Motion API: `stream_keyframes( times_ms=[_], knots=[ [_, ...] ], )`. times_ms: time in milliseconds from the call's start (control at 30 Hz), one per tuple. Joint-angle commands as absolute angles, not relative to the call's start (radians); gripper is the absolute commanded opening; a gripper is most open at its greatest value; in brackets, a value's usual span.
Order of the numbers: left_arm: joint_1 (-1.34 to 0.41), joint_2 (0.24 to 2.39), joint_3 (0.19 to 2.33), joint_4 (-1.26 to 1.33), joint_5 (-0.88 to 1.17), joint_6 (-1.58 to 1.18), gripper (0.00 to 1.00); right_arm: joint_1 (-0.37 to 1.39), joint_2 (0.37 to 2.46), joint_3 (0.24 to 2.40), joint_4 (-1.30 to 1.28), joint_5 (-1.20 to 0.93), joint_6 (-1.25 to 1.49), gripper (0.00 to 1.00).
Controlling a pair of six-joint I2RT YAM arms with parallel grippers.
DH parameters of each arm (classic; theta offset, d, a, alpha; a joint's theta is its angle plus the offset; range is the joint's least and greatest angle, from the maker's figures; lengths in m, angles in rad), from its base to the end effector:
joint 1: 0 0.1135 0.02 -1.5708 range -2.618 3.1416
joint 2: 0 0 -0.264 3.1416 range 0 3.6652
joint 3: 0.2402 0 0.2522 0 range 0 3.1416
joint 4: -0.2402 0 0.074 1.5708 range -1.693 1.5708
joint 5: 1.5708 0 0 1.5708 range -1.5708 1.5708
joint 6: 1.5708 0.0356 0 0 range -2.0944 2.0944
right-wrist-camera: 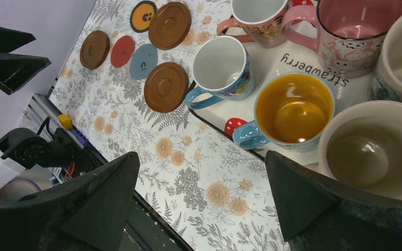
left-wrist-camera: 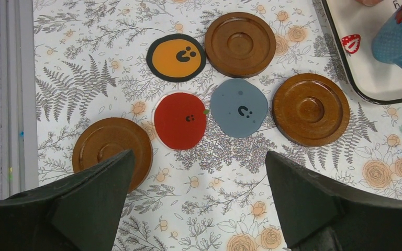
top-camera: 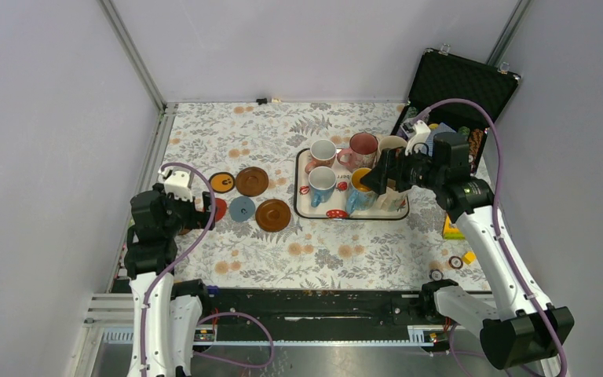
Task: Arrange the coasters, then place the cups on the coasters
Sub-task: Move the coaster to the center of the board.
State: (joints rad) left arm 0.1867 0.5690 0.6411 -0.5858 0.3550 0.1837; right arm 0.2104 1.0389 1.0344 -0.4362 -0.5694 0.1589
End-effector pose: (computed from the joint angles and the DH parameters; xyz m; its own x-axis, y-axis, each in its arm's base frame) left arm 0.1311 0.0122 0.2805 -0.4522 0.0889 -0.8875 0.2096 0.9778 -0.0088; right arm 0.2164 0.0658 0.3556 -0.5152 0.0263 -0.8567 -0.5785 0.7268 0.3702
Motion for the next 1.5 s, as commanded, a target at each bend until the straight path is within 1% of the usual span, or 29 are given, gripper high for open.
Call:
stream_keyframes(
  times_ms=[0,133,233,300,367,467,567,667,733,867,1033,1200,1367,1467],
  knots=[
    [0.207,0.56,0.679,-0.547,0.403,0.189,0.99,0.218,1.062,1.127,-0.477,-0.523,0.14,0.99],
    [0.208,0.57,0.685,-0.556,0.406,0.193,0.99,0.239,1.163,1.308,-0.591,-0.5,0.113,0.94],
    [0.207,0.576,0.68,-0.55,0.42,0.195,0.99,0.274,1.274,1.469,-0.688,-0.432,0.089,0.91],
    [0.207,0.578,0.683,-0.557,0.411,0.197,0.99,0.305,1.337,1.55,-0.726,-0.433,0.075,0.9],
    [0.207,0.572,0.681,-0.553,0.4,0.198,0.99,0.351,1.371,1.586,-0.721,-0.418,0.062,0.9],
    [0.208,0.562,0.674,-0.547,0.402,0.198,0.99,0.472,1.411,1.588,-0.677,-0.395,0.012,0.9],
    [0.208,0.551,0.672,-0.548,0.419,0.195,0.99,0.643,1.483,1.616,-0.698,-0.258,-0.089,0.91],
    [0.208,0.531,0.67,-0.548,0.416,0.183,0.99,0.789,1.591,1.654,-0.725,-0.149,-0.147,0.91],
    [0.209,0.509,0.663,-0.543,0.414,0.174,0.99,0.842,1.697,1.695,-0.754,-0.139,-0.157,0.92],
    [0.209,0.475,0.646,-0.523,0.411,0.169,0.99,0.9,1.897,1.83,-0.822,-0.147,-0.167,0.91],
    [0.209,0.495,0.646,-0.521,0.407,0.17,0.99,0.942,2.117,2.016,-0.825,-0.036,-0.181,0.91],
    [0.208,0.521,0.649,-0.514,0.378,0.163,0.99,0.952,2.32,2.26,-0.845,0.075,-0.091,0.88],
    [0.209,0.487,0.642,-0.515,0.401,0.161,0.99,0.961,2.473,2.459,-0.816,0.145,-0.068,0.89],
    [0.209,0.449,0.635,-0.515,0.413,0.163,0.99,0.969,2.497,2.453,-0.729,0.212,-0.092,0.91]
  ],
)
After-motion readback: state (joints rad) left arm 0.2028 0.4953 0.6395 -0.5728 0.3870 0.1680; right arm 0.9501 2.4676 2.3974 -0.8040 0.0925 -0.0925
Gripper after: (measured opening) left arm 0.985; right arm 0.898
